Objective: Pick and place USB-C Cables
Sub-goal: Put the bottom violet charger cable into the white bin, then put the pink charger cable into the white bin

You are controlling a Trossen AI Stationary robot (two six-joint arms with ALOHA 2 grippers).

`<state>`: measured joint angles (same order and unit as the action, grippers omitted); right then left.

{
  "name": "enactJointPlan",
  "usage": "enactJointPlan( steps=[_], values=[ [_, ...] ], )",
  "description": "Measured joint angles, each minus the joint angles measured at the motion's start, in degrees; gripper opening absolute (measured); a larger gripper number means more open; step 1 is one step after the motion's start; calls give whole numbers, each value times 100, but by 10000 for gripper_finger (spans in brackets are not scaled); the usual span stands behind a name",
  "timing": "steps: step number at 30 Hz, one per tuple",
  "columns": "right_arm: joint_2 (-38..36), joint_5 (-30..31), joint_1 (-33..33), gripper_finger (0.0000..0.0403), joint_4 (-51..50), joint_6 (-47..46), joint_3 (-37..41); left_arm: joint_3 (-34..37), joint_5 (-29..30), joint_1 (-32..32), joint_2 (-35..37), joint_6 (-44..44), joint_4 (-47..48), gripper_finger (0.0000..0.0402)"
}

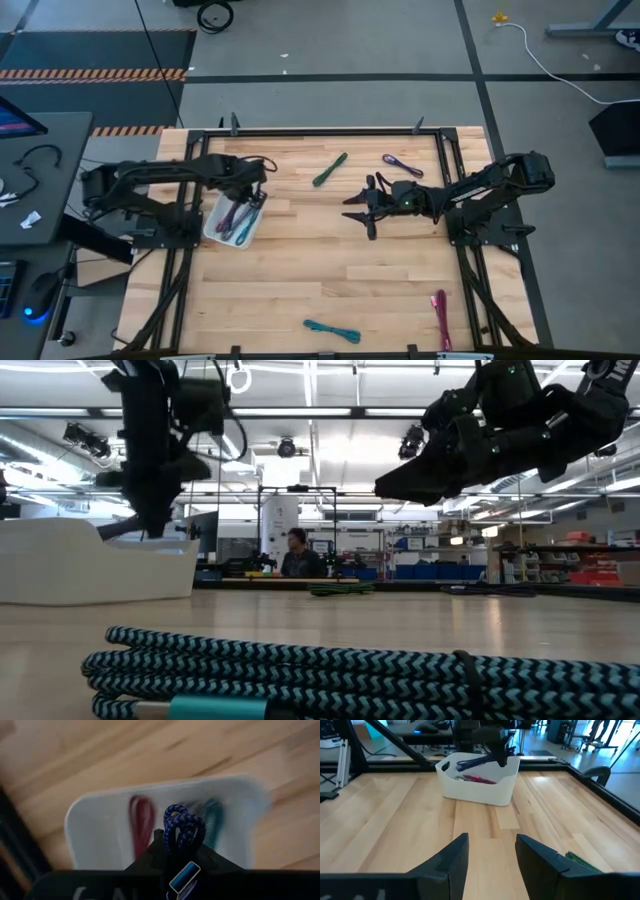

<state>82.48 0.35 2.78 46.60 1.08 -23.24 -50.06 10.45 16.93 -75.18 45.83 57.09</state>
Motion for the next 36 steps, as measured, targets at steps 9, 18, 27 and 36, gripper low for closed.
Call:
enactJointPlan(
  steps=[9, 18, 27, 36],
  values=[
    [2, -2, -12, 168, -97, -48, 0, 367, -71, 162, -147, -264, -153, 60],
    [-3, -4, -23, 168, -169, -48, 0, 346, -137, 151, -168, -333, -73, 163],
    [-521, 46, -275, 167, -929, -416, 0, -511, 609, -556, 96, -119, 771, 189],
    [-1686, 1038, -1305, 156, -5380, -2553, -810, -430, 3034, -2553, 119, -625, -2068, 168]
  ],
)
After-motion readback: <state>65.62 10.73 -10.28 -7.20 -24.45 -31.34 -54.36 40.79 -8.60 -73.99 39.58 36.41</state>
